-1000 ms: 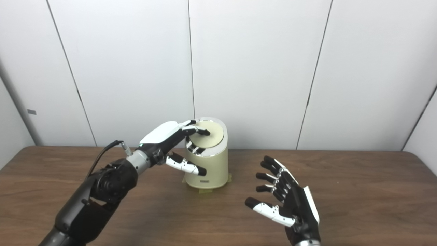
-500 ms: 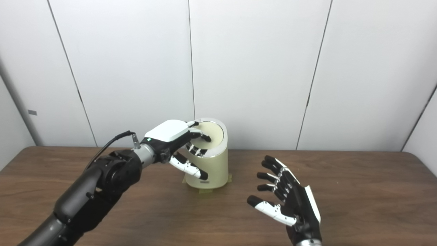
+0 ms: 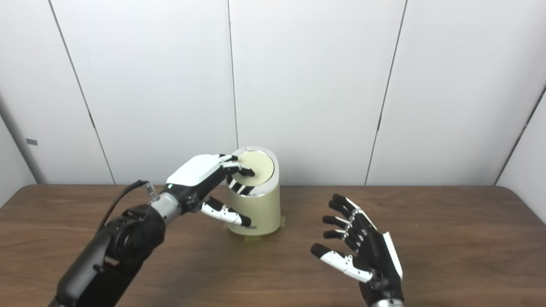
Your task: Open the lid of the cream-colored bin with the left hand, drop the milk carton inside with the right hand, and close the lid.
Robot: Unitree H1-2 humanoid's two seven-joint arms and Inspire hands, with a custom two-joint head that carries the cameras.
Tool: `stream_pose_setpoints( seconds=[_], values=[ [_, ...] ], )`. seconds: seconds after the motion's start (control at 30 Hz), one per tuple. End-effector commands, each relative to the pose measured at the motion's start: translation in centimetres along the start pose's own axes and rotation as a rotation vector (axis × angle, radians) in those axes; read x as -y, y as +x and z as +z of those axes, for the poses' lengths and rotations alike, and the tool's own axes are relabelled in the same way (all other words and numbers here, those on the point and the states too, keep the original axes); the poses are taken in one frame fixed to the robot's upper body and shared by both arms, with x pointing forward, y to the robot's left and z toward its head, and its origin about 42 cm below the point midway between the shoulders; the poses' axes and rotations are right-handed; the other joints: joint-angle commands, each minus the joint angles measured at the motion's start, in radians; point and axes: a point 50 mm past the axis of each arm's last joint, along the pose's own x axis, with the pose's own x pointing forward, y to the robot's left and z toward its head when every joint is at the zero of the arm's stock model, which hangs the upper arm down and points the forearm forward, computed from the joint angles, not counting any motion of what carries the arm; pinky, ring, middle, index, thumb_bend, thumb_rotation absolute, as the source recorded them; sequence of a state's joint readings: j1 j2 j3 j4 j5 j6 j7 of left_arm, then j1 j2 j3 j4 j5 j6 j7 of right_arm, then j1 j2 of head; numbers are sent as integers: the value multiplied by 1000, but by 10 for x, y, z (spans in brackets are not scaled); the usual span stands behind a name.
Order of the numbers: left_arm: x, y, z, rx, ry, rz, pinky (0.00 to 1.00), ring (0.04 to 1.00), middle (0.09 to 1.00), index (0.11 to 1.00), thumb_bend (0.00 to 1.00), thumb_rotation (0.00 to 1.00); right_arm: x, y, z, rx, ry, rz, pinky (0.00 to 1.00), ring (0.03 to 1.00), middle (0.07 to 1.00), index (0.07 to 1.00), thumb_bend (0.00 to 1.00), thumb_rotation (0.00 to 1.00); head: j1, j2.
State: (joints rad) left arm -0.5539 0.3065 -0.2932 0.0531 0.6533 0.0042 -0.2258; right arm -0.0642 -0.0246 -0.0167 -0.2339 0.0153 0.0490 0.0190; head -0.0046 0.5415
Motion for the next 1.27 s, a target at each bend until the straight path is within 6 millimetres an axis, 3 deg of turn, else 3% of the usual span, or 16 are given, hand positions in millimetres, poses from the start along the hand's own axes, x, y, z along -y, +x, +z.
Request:
stream_pose_setpoints(
  seconds=[0.0,0.13,0.27,0.33,0.4,0.5,0.63,0.83,1.23],
  values=[
    [-30,0,13,102,-58,224,1000,980,891,898,798,361,-1,8,15,82,-6,3,592,724,820,812,809,293,-1,0],
    [-22,-24,7,113,-260,382,884,956,939,923,736,310,0,7,17,78,-17,3,592,729,821,811,797,289,-3,3],
    [-6,-54,-2,48,-555,468,883,943,944,903,734,294,2,6,17,77,-18,8,597,738,833,821,786,280,-1,6],
    [5,-69,-8,17,-695,474,724,851,887,886,725,305,3,6,16,80,-20,9,595,739,835,823,782,273,4,8],
    [16,-84,-14,-31,-759,479,636,756,822,857,709,310,5,6,15,81,-21,13,590,740,836,821,781,271,6,9],
    [33,-106,-21,-94,-809,479,560,679,754,809,670,280,6,6,15,73,-25,12,587,737,835,817,781,259,9,13],
    [50,-125,-24,-145,-897,474,514,670,740,772,659,261,7,5,15,69,-30,11,586,735,832,817,791,247,12,17],
    [67,-138,-31,-209,-1034,495,538,672,737,759,696,234,6,5,14,65,-38,5,583,737,834,816,799,225,13,20],
    [67,-138,-33,-217,-1021,478,528,674,734,754,735,262,5,4,14,59,-54,3,577,737,836,817,790,209,8,15]
  ],
)
